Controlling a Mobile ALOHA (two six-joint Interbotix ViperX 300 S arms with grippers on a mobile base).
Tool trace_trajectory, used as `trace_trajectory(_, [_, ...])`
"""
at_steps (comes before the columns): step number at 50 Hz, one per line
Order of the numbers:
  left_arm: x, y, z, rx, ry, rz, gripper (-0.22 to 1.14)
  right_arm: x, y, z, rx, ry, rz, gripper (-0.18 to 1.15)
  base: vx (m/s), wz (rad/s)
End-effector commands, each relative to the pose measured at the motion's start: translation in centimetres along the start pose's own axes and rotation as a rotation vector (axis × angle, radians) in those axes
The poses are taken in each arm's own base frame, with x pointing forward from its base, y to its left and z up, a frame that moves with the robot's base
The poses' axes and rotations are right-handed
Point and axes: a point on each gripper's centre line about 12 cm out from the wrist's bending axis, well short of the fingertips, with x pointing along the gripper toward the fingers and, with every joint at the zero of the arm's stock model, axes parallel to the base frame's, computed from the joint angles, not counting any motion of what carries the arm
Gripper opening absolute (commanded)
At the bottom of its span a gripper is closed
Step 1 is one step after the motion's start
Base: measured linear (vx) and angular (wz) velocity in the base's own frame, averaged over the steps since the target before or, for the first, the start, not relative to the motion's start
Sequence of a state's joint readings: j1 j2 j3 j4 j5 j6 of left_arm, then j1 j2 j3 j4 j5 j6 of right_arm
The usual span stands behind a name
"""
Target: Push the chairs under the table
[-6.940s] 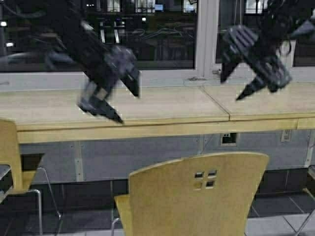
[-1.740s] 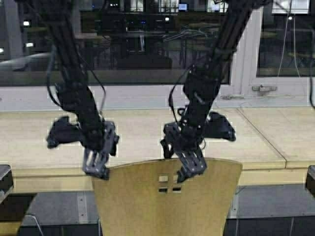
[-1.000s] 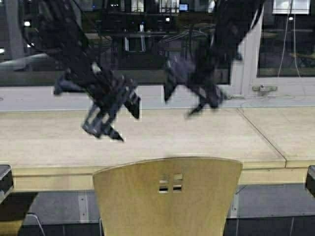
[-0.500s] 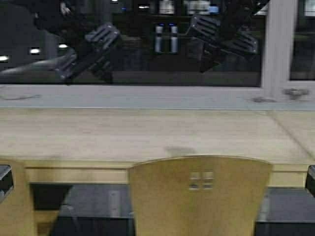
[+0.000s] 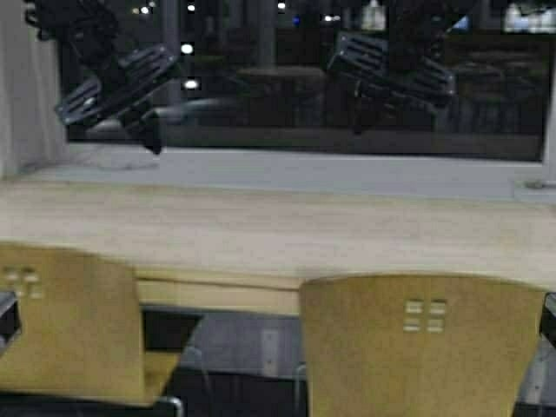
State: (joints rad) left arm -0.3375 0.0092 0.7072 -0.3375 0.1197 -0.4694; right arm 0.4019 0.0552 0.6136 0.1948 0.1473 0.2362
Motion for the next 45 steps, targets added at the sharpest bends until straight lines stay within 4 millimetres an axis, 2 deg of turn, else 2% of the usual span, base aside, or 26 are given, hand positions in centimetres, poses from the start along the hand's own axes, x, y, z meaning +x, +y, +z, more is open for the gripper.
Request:
trace_trajectory(1, [-0.5,-1.1,1.4,0.029,-0.041,-0.032,0.13,-0.3,0.3,0.4,-0.031,-0.017,0.004,0.36,-0.14,0.22])
trace_trajectory(6, [-0.4,-1.4,1.8,0.075,-0.065,-0.042,0.25,-0.2,0.3,0.4,-0.005,-0.017,0.005,0.38,-0.16,0.29])
trace_trajectory(10, [-0.1,-1.1,2.5,0.079,-0.084,-0.035,0.46,0.1,0.0,0.7,0.004,-0.014,-0.002,0.48,-0.17,0.4])
trace_trajectory(17, [0.5,-0.9,3.1,0.096,-0.094,-0.027,0.96,0.7,-1.3,0.9,0.023,0.0,-0.029,0.9,-0.19,0.42])
trace_trajectory(19, [0.5,-0.8,3.0,0.097,-0.092,-0.025,1.06,0.7,-1.3,1.3,0.022,0.001,-0.033,1.02,-0.19,0.35])
trace_trajectory(21, [0.6,-0.6,2.8,0.098,-0.086,-0.02,1.07,0.7,-1.4,1.7,0.026,0.002,-0.035,1.07,-0.19,0.25])
trace_trajectory(26, [0.6,-0.1,2.3,0.095,-0.064,-0.007,1.0,0.8,-1.3,1.8,0.024,0.009,-0.035,1.03,-0.19,0.14])
trace_trajectory(45, [0.0,-0.8,2.5,0.079,-0.032,-0.008,1.01,1.0,-1.6,1.4,0.01,0.04,-0.047,1.04,-0.24,0.13])
